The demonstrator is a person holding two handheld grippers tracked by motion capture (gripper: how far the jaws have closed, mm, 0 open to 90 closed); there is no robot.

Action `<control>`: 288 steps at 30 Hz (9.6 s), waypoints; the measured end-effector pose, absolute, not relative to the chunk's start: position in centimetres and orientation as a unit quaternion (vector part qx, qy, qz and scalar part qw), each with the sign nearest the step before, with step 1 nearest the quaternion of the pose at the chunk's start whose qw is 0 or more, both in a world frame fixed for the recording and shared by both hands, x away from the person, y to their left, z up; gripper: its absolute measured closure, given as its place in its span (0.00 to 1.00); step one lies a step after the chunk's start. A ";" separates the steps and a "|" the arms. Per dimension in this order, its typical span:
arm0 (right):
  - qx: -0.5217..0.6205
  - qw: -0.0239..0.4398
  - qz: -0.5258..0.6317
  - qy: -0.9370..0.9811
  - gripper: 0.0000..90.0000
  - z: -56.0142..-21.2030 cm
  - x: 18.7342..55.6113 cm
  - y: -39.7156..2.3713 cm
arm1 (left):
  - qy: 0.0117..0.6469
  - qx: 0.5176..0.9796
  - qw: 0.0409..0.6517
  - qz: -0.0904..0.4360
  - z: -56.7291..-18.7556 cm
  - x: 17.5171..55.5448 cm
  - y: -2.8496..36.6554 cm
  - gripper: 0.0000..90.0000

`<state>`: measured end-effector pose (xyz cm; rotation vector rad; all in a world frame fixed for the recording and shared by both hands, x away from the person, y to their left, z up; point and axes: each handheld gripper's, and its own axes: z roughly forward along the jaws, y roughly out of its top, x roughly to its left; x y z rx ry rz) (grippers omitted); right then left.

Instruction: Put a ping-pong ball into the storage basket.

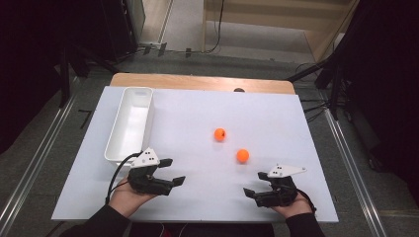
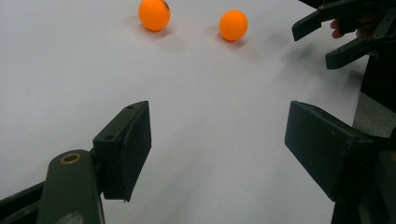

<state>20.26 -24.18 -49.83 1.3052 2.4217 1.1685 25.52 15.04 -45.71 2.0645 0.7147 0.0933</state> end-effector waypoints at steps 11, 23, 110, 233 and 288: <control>0.432 0.075 0.394 0.808 0.18 -49.8 20.2 -24.1 | 0.297 0.842 0.449 0.020 -46.1 26.6 13.6 0.00; 0.445 0.079 0.408 0.793 0.18 -49.7 20.3 -24.6 | 0.299 0.849 0.433 0.039 -46.3 27.7 12.2 0.00; 0.434 0.084 0.411 0.797 0.18 -50.4 21.1 -25.4 | 0.305 0.853 0.420 0.055 -46.5 37.7 4.2 0.01; 0.430 0.073 0.394 0.810 0.18 -50.9 21.2 -25.1 | 0.288 0.877 0.360 0.134 -51.6 39.9 -1.6 0.28; 0.434 0.066 0.396 0.807 0.18 -51.0 21.4 -25.1 | 0.264 0.879 0.397 0.021 -48.2 38.8 0.6 0.56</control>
